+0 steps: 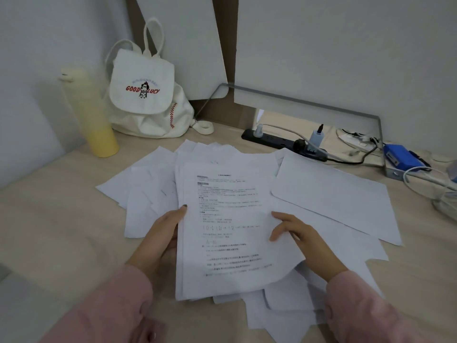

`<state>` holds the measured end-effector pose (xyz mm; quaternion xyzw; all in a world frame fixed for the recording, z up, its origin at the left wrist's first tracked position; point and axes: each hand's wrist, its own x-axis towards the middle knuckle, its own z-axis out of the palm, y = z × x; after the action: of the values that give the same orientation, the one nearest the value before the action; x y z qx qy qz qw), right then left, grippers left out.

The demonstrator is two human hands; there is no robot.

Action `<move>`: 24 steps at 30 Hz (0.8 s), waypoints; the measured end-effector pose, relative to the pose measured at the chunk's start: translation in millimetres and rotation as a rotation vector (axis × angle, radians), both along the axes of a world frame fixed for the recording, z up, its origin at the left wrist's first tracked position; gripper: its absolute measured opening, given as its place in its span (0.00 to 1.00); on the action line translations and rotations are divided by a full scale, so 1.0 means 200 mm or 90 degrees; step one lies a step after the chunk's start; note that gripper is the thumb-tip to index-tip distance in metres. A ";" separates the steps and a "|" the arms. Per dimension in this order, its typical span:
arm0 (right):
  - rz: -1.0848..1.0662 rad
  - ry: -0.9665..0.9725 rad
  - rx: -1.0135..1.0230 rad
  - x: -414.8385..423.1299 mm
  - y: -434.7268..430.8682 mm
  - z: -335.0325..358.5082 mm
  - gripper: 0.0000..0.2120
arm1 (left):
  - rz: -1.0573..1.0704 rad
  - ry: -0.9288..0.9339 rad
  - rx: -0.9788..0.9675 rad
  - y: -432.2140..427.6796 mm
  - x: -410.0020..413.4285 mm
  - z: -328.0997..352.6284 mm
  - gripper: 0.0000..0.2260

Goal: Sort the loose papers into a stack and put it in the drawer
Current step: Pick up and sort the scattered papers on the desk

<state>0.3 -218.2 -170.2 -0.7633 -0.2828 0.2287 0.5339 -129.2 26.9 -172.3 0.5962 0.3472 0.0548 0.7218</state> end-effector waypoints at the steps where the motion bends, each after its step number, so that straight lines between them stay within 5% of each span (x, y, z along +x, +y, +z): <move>1: 0.005 -0.026 -0.022 0.00 0.02 0.00 0.20 | -0.034 -0.009 -0.009 0.00 0.01 0.00 0.14; 7: -0.083 -0.016 -0.054 -0.02 0.04 -0.05 0.23 | -0.007 -0.028 0.261 -0.05 0.03 0.03 0.13; 12: -0.142 -0.009 -0.048 0.00 0.05 -0.04 0.14 | 0.107 -0.167 0.415 -0.01 -0.06 0.20 0.09; 19: -0.068 0.109 0.133 0.02 0.14 0.29 0.21 | 0.129 -0.395 0.369 -0.05 -0.10 0.41 0.14; 24: -0.117 0.042 0.271 -0.01 0.20 0.54 0.11 | 0.128 -0.470 0.356 -0.09 -0.05 0.49 0.12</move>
<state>-1.2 -178.9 -62.9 -0.6484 -0.2361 0.1391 0.7103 -139.9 8.6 -73.4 0.6717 0.0950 0.4242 0.5998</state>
